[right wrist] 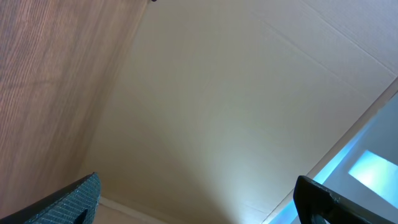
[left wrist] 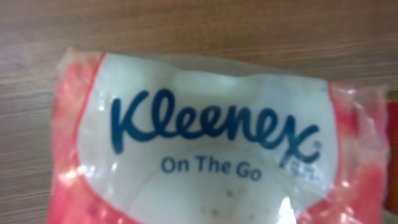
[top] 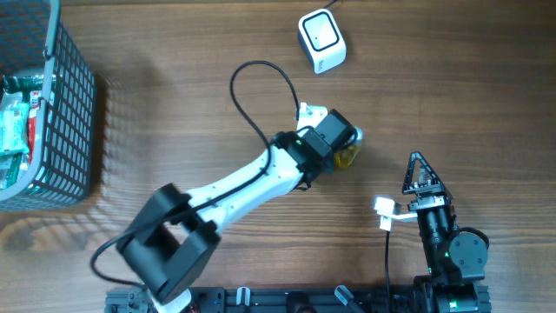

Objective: Scan the item barcode
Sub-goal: 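Carry the Kleenex pack with the left gripper under the scanner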

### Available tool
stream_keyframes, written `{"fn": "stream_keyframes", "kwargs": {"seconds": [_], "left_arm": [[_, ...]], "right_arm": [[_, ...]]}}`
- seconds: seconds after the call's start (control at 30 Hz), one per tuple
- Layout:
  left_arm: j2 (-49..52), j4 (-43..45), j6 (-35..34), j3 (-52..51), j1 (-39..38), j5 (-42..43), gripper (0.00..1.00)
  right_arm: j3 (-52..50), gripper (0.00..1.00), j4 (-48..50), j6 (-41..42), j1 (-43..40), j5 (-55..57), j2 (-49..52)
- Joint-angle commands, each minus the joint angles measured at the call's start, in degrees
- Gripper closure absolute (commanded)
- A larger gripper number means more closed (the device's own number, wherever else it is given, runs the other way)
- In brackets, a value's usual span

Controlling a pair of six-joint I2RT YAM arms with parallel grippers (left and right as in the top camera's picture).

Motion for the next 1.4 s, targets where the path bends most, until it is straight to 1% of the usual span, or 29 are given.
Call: {"fn": "stream_keyframes", "kwargs": {"seconds": [0.0, 0.1, 0.2, 0.27, 0.33, 0.37, 0.43, 0.5, 0.6, 0.67, 0.73, 0.77, 0.8, 0.83, 0.9, 0.93, 1.0, 1.07, 1.17, 1.2, 1.3, 1.37], "left_arm": [[2.69, 1.95, -2.23, -0.28, -0.17, -2.95, 0.44], [2.75, 2.08, -2.23, -0.28, -0.15, -2.91, 0.41], [2.75, 1.97, -2.23, -0.76, -0.26, -2.67, 0.36], [2.75, 1.86, -2.21, -0.98, -0.26, -2.05, 0.23], [2.73, 1.9, -2.19, -0.98, -0.26, -2.08, 0.07], [2.56, 1.88, -2.05, -0.96, -0.22, -2.1, 0.05], [1.75, 1.86, -1.53, -0.96, 0.09, -2.19, 0.05], [0.57, 1.9, -1.53, -0.96, 0.44, -2.23, 0.08], [-1.46, 1.84, -1.36, -0.96, 0.72, -2.25, 0.15], [-2.73, 2.05, 2.75, -0.96, 0.7, -1.2, 0.14], [-4.13, 2.05, 6.54, -0.96, 0.68, -0.24, 0.1], [-5.18, 2.03, 8.79, -0.96, 0.72, 0.31, 0.07], [-5.97, 2.01, 9.88, -0.96, 0.72, 0.35, 0.02], [-6.78, 1.84, 10.86, -0.96, 0.72, 0.59, 0.0], [-8.85, 1.42, 14.05, -0.96, 0.72, 1.09, 0.0], [-10.05, 1.42, 17.33, -0.96, 0.72, 1.53, 0.0], [-11.1, 1.4, 21.66, -0.96, 0.72, 2.29, 0.0], [-11.41, 1.18, 28.57, -0.96, 0.74, 3.67, 0.0], [-11.32, -0.42, 36.13, -0.96, 1.64, 8.96, 0.0], [-11.32, -1.11, 37.24, -0.96, 2.47, 10.47, 0.0], [-11.21, -1.97, 37.59, -0.96, 5.62, 14.6, 0.0], [-11.21, -2.08, 38.42, -0.96, 8.68, 21.29, 0.0]], "right_arm": [[-0.02, 0.0, 0.11, -2.4, 0.15, -0.74, 0.11], [-0.02, 0.0, 0.11, -2.38, 0.15, -0.74, 0.11], [-0.02, 0.0, 0.11, -2.4, 0.15, -0.74, 0.11], [-0.02, 0.0, 0.11, -2.38, 0.15, -0.72, 0.11], [-0.02, 0.0, 0.11, -2.4, 0.15, -0.72, 0.11], [-0.02, 0.0, 0.11, -2.4, 0.15, -0.72, 0.09], [-0.02, 0.0, 0.11, -2.38, 0.15, -0.72, 0.11], [-0.02, 0.0, 0.11, -2.4, 0.15, -0.72, 0.11], [-0.02, 0.0, 0.11, -2.38, 0.15, -0.74, 0.11], [-0.02, 0.0, 0.11, -2.4, 0.15, -0.74, 0.11], [-0.02, 0.0, 0.11, -2.4, 0.15, -0.72, 0.11], [-0.02, 0.0, 0.11, -2.38, 0.15, -0.74, 0.11], [-0.02, 0.0, 0.11, -2.38, 0.15, -0.74, 0.11], [-0.02, 0.0, 0.11, -2.38, 0.15, -0.74, 0.11], [-0.02, 0.0, 0.11, -2.38, 0.15, -0.74, 0.11], [-0.02, 0.0, 0.11, -2.4, 0.15, -0.72, 0.11], [-0.02, 0.0, 0.11, -2.38, 0.15, -0.72, 0.11], [-0.02, 0.0, 0.11, -2.38, 0.15, -0.72, 0.11], [-0.02, 0.0, 0.11, -2.4, 0.15, -0.74, 0.09], [-0.02, 0.0, 0.11, -2.38, 0.15, -0.74, 0.11], [-0.02, 0.0, 0.11, -2.38, 0.15, -0.74, 0.11], [-0.02, 0.0, 0.11, -2.38, 0.15, -0.72, 0.11]]}}
